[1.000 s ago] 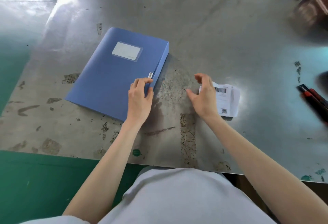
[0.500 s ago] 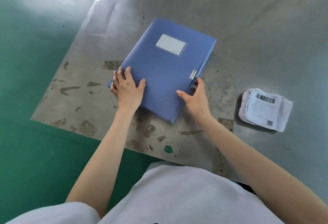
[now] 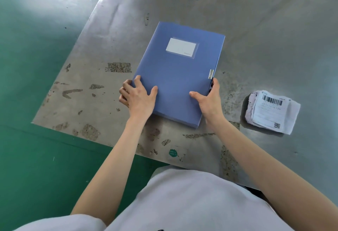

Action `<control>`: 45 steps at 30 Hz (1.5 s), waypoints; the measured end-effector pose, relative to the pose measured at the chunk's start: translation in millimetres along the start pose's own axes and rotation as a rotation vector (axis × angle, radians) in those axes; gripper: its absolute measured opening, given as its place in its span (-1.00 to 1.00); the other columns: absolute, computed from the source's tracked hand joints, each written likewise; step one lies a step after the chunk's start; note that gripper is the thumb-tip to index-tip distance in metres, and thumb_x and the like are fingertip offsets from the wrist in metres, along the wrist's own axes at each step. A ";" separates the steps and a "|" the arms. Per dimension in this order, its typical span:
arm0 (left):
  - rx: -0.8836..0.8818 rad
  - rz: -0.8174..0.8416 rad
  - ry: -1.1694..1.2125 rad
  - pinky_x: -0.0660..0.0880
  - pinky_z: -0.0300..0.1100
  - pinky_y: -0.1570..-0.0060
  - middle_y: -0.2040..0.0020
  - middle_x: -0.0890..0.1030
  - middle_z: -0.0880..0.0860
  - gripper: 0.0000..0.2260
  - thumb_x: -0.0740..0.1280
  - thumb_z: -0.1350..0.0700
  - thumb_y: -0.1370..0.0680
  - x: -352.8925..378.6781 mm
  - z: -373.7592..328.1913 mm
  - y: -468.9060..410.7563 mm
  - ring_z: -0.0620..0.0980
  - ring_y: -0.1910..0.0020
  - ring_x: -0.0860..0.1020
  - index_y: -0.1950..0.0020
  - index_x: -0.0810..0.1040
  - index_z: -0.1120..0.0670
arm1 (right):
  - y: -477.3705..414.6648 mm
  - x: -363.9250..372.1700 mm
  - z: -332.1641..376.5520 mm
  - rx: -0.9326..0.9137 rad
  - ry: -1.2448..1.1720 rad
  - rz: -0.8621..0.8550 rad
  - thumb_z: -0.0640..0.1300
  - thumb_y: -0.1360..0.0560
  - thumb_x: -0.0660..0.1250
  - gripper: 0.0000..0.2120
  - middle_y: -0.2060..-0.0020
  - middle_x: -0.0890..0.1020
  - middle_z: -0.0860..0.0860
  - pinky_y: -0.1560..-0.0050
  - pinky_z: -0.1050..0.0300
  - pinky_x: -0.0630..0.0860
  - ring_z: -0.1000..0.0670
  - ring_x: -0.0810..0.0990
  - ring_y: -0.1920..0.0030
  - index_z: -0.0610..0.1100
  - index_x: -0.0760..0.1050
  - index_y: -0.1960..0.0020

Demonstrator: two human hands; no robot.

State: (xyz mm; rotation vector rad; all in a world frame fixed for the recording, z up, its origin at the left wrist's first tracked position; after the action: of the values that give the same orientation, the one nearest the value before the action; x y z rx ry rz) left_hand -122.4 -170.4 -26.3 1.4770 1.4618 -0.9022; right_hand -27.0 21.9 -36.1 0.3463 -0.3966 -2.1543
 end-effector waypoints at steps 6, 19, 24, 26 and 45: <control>0.049 0.036 -0.002 0.15 0.09 -0.26 -0.37 0.21 0.19 -0.46 0.27 -0.15 -0.52 14.8 -24.8 33.1 0.21 -0.32 0.18 -0.42 0.23 0.02 | 1.9 -32.9 -5.6 0.010 0.028 -0.051 -0.19 -0.41 0.43 -0.15 -0.47 0.26 0.00 -0.43 -0.11 0.28 -0.04 0.26 -0.46 -0.06 -0.01 -0.53; 0.153 0.125 -0.023 0.06 0.14 -0.31 -0.47 0.07 0.26 -0.41 0.23 -0.18 -0.54 40.8 -64.1 98.9 0.24 -0.40 0.06 -0.48 0.14 0.02 | 10.3 -105.3 -13.9 0.005 0.109 -0.165 -0.21 -0.44 0.34 -0.24 -0.46 0.29 0.02 -0.41 -0.08 0.32 -0.02 0.30 -0.44 -0.05 0.04 -0.53; 0.393 0.297 -0.155 -0.17 0.27 -0.40 -0.55 -0.27 0.18 -0.20 0.12 -0.39 -0.47 50.3 -73.2 108.9 0.18 -0.51 -0.29 -0.56 -0.08 -0.04 | 10.1 -107.7 -14.1 -0.014 0.086 -0.158 -0.24 -0.44 0.30 -0.34 -0.42 0.36 -0.01 -0.37 -0.09 0.36 -0.04 0.37 -0.39 -0.07 0.15 -0.49; 0.521 0.353 -0.190 -0.26 0.33 -0.37 -0.56 -0.29 0.10 -0.12 0.09 -0.47 -0.38 54.7 -82.7 117.3 0.17 -0.51 -0.33 -0.56 -0.11 -0.07 | 9.7 -109.2 -14.0 -0.018 0.065 -0.160 -0.24 -0.45 0.28 -0.38 -0.39 0.40 -0.01 -0.34 -0.09 0.40 -0.04 0.41 -0.35 -0.07 0.18 -0.47; 0.757 0.365 -0.229 -0.21 0.45 -0.31 -0.59 -0.02 0.09 -0.15 -0.09 -0.45 -0.37 47.7 -81.5 124.3 0.25 -0.54 -0.17 -0.56 0.05 -0.03 | 10.1 -118.4 -14.6 0.039 -0.524 0.007 -0.13 -0.56 0.11 -0.76 -0.06 0.60 -0.02 -0.07 0.05 0.51 0.00 0.54 -0.06 -0.08 0.49 -0.15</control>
State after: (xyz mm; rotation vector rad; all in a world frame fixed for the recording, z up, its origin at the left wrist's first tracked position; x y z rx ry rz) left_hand -1.6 -71.7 -29.5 2.0047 0.6539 -1.4136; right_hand 52.7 111.1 -33.4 -0.2095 -0.7303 -2.2151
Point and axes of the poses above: each hand's wrist, its own y-axis away from the middle knuckle, its own x-axis out of the palm, z = x × y, the point moved 4 cm from there along -y, towards the middle knuckle
